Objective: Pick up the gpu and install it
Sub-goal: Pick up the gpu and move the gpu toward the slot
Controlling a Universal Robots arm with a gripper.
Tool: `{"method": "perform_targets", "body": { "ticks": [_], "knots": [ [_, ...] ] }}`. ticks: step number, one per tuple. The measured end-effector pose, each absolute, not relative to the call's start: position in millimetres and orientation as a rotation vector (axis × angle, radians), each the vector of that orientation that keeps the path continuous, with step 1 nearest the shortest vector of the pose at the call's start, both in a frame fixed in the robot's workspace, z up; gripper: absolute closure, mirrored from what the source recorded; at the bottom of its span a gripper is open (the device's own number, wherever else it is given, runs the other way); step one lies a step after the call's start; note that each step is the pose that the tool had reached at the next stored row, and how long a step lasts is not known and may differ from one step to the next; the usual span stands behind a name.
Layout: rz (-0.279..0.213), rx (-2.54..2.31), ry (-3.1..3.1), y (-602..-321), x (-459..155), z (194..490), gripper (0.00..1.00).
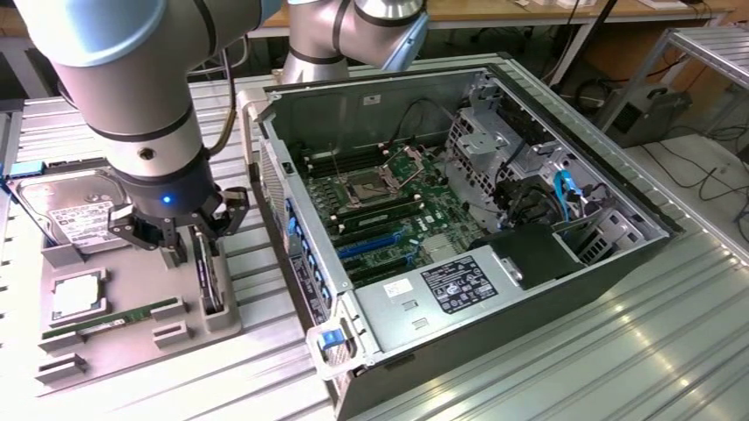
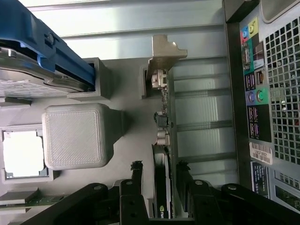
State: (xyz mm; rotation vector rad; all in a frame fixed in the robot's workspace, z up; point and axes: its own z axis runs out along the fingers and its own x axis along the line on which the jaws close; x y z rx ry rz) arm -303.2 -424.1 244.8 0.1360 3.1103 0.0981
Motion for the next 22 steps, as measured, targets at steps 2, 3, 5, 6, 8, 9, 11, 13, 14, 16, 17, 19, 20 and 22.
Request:
{"method": "perform_targets", "body": {
  "ticks": [2, 3, 5, 6, 8, 9, 11, 13, 14, 16, 17, 19, 20, 22],
  "knots": [
    [0.1, 0.137, 3.11, -424.1, -303.1, 244.5, 0.58],
    [0.1, 0.137, 3.11, -424.1, -303.1, 244.4, 0.58],
    [0.1, 0.138, 3.11, -424.1, -303.1, 244.3, 0.58],
    [0.1, 0.137, 3.11, -424.1, -303.1, 244.2, 0.58],
    [0.1, 0.137, 3.11, -424.1, -303.1, 244.1, 0.59],
    [0.1, 0.137, 3.11, -424.1, -303.1, 244.1, 0.66],
    [0.1, 0.137, 3.11, -424.1, -303.1, 244.1, 0.73],
    [0.1, 0.137, 3.11, -424.1, -303.2, 244.1, 0.73],
    [0.1, 0.137, 3.11, -424.1, -303.1, 244.1, 0.73],
    [0.1, 0.137, 3.11, -424.1, -303.2, 244.1, 0.74],
    [0.1, 0.136, 3.11, -424.1, -303.1, 244.1, 0.74],
    [0.1, 0.122, 3.111, -424.1, -303.2, 244.1, 0.74],
    [0.1, 0.107, 3.112, -424.1, -303.1, 244.1, 0.74],
    [0.101, 0.074, 3.113, -424.1, -302.9, 244.0, 0.74]
  ]
}}
